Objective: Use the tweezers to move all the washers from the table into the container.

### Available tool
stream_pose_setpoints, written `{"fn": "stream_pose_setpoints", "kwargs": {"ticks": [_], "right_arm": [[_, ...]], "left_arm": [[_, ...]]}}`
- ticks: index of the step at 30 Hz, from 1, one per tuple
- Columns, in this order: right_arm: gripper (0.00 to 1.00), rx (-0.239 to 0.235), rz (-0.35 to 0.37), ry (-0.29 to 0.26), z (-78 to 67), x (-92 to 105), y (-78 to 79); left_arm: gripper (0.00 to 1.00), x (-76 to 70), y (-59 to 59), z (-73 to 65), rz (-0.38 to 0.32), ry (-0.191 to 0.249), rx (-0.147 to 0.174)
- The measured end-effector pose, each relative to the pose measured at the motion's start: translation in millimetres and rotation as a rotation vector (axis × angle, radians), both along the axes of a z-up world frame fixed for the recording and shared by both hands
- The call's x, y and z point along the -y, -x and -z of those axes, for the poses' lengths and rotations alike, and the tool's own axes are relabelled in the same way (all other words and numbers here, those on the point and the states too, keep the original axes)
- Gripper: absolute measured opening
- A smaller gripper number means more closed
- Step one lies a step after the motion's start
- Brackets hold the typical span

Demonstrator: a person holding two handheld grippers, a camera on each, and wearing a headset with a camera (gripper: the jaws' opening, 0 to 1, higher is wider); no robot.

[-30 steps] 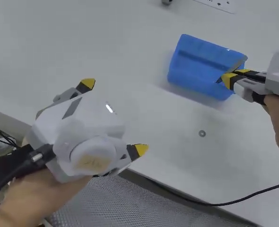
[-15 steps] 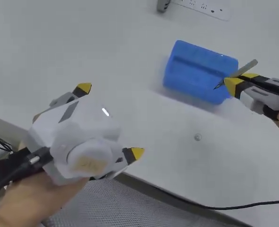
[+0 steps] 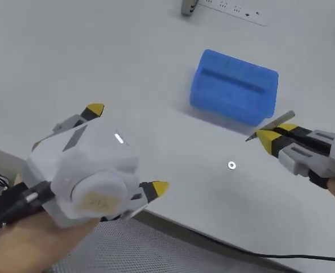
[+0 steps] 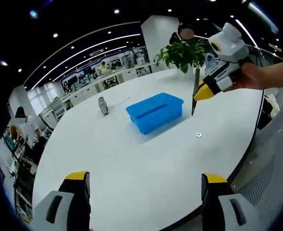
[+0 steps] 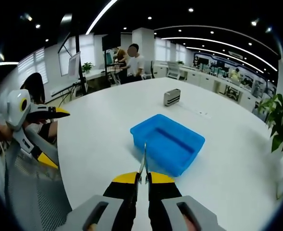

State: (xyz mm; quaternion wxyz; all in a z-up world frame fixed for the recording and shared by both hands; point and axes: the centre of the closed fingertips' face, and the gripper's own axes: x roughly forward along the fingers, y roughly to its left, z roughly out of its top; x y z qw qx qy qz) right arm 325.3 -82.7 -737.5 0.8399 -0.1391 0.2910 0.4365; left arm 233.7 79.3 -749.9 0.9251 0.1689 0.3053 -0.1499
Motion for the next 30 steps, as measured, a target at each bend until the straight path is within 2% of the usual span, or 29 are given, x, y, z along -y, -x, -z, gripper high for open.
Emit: {"fn": "stream_pose_setpoints", "kwargs": {"ticks": [9, 17, 30], "right_arm": [[0.04, -0.040, -0.024, 0.009, 18.5, -4.2, 12.1], [0.04, -0.065, -0.027, 0.014, 27.9, -2.6, 20.3], [0.04, -0.067, -0.038, 0.045, 41.1, -2.8, 22.4]], "left_arm": [[0.99, 1.5, 0.2, 1.2, 0.007, -0.002, -0.004], [0.99, 0.0, 0.9, 2.9, 0.006, -0.016, -0.010], [0.99, 0.0, 1.9, 4.7, 0.010, -0.024, -0.017]]}}
